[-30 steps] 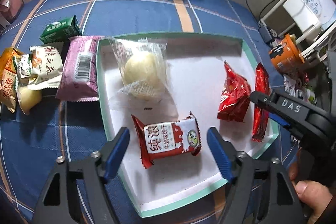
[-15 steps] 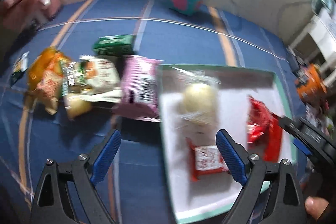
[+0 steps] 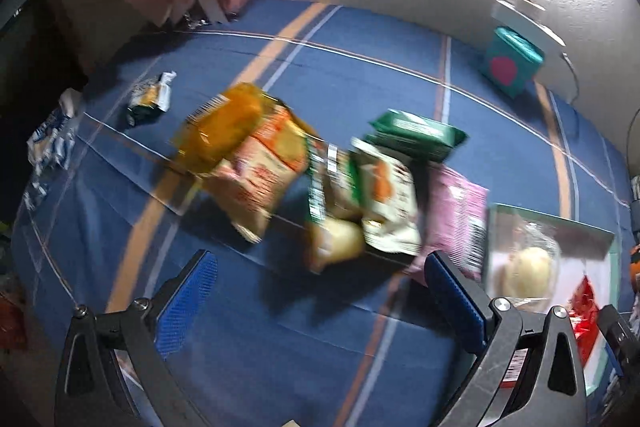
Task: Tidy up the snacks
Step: 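Move both open tools back to the snack pile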
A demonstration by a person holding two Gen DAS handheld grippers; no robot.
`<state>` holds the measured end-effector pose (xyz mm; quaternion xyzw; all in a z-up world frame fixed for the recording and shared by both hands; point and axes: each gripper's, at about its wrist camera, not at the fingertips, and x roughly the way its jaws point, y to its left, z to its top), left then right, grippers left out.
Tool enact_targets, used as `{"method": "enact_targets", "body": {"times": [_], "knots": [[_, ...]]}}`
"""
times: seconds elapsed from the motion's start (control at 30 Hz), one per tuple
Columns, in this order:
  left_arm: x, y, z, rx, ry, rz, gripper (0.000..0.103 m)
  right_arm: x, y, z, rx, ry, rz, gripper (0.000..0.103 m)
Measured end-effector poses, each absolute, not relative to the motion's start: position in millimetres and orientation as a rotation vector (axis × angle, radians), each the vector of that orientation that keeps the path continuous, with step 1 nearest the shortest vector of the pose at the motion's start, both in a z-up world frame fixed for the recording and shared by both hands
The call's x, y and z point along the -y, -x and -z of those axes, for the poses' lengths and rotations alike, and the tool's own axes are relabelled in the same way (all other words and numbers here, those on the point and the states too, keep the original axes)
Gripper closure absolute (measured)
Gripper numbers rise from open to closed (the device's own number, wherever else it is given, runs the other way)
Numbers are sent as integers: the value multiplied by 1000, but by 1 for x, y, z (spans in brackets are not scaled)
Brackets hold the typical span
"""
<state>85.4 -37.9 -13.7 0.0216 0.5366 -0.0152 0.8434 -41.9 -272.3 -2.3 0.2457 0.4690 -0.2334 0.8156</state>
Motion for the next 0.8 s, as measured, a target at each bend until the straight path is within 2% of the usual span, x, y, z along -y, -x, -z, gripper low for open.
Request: {"method": "enact_targets", "body": {"times": [0.1,0.2,0.47,0.8], "knots": [[23,-94,13,-1130,-55,13,0,252,31,1,-1007,-487,433,7],[0,-101,13,-1126,-42,-39,0,230,22,4,-1023,-456,351,0],[-46,-109,10,-1120,46,-144,0,173,-3,13,-1058,-442,158,0],[-51,-121,15,-1163,93,-105,0,156,-23,18,-1047,-417,125,0]]}}
